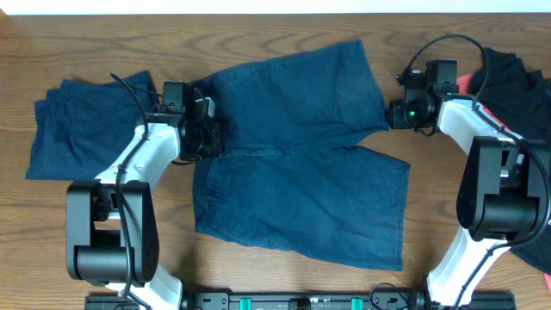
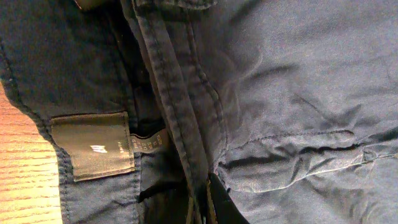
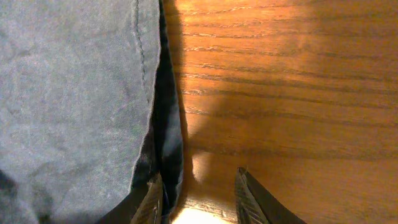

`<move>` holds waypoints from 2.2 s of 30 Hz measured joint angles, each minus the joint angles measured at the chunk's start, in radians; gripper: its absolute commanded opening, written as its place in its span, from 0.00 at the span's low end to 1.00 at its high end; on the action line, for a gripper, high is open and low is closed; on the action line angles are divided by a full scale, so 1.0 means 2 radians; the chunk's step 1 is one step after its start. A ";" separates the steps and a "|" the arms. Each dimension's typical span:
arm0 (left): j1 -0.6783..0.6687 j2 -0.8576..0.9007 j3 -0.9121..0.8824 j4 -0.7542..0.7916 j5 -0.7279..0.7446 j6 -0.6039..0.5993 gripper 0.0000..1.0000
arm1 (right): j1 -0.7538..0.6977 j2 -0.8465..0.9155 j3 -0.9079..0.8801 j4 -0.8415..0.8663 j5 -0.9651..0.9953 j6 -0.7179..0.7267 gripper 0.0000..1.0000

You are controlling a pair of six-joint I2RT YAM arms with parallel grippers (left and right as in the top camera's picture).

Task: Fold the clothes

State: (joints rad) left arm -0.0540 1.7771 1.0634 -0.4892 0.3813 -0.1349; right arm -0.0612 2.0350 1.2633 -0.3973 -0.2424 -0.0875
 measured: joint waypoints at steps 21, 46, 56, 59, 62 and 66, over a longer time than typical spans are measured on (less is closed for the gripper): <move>0.000 0.000 0.000 -0.022 -0.026 0.000 0.06 | 0.017 0.011 0.016 -0.004 0.127 0.059 0.39; 0.000 0.000 0.000 -0.021 -0.034 0.000 0.06 | 0.059 0.020 0.038 -0.015 0.105 0.037 0.45; 0.000 0.000 0.000 -0.011 -0.110 -0.005 0.06 | 0.059 0.002 0.039 -0.090 0.134 0.040 0.46; 0.001 0.000 0.002 -0.006 -0.140 -0.009 0.06 | 0.059 -0.024 0.037 -0.120 0.152 0.043 0.47; 0.001 0.000 0.015 0.002 -0.157 -0.011 0.06 | 0.057 -0.069 0.037 -0.157 0.157 0.053 0.47; 0.000 -0.001 0.042 0.027 -0.167 -0.011 0.07 | 0.054 -0.121 0.037 -0.195 0.116 0.055 0.48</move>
State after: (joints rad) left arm -0.0532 1.7744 1.1477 -0.4351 0.0479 -0.1570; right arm 0.0471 1.7920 1.3373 -0.7864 -0.0113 0.0219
